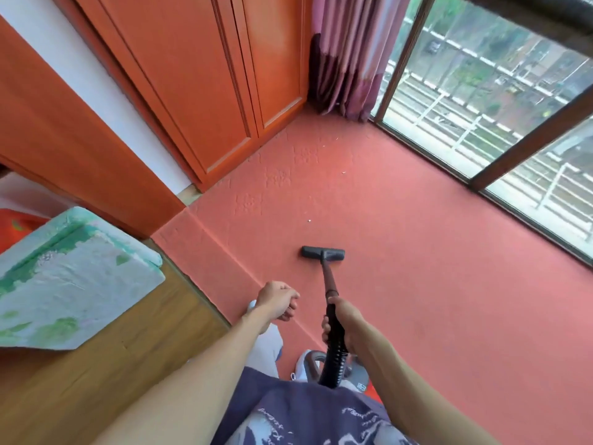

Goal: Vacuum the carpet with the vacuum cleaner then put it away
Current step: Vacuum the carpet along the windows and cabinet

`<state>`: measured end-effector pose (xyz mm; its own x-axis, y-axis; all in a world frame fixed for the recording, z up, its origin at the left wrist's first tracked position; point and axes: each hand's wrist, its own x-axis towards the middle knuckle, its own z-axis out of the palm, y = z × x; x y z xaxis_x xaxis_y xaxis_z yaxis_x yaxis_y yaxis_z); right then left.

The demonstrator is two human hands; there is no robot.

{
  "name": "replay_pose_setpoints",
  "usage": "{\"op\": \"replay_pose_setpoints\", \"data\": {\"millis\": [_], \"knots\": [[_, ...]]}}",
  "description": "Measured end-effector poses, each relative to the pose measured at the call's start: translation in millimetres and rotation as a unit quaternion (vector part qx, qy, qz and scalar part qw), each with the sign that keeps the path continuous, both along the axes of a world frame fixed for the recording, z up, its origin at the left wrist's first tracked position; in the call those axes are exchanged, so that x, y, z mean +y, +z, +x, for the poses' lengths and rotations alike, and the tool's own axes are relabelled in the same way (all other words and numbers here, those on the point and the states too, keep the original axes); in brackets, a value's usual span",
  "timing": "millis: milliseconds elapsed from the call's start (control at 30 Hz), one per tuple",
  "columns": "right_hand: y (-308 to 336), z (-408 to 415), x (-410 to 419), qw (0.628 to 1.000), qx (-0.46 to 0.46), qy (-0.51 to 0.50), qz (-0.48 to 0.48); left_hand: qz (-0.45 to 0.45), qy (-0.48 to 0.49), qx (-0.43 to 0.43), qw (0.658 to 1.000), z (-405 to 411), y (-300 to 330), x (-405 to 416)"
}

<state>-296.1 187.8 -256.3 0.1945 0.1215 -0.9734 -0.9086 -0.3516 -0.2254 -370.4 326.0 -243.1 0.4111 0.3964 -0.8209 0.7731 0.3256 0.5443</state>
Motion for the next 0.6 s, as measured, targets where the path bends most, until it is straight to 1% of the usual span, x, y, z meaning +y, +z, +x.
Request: {"op": "replay_pose_setpoints", "data": {"millis": [133,367,500,600], "knots": [[-5.2,9.6,32.0,1.000,-0.004,0.030,-0.001,-0.020,0.020,0.002,1.000,6.4,-4.8,24.0],[-26.5,37.3,125.0,0.998,-0.019,-0.054,-0.039,-0.061,0.045,0.026,0.997,32.4,-33.6,94.7],[-44.7,71.5,186.2,0.996,-0.023,-0.072,-0.051,-0.068,0.054,0.041,0.995,54.3,-48.3,151.4],[-52.4,110.1,220.5,0.995,-0.033,-0.070,-0.056,-0.057,0.031,0.055,0.996,70.7,-59.5,193.4]]}}
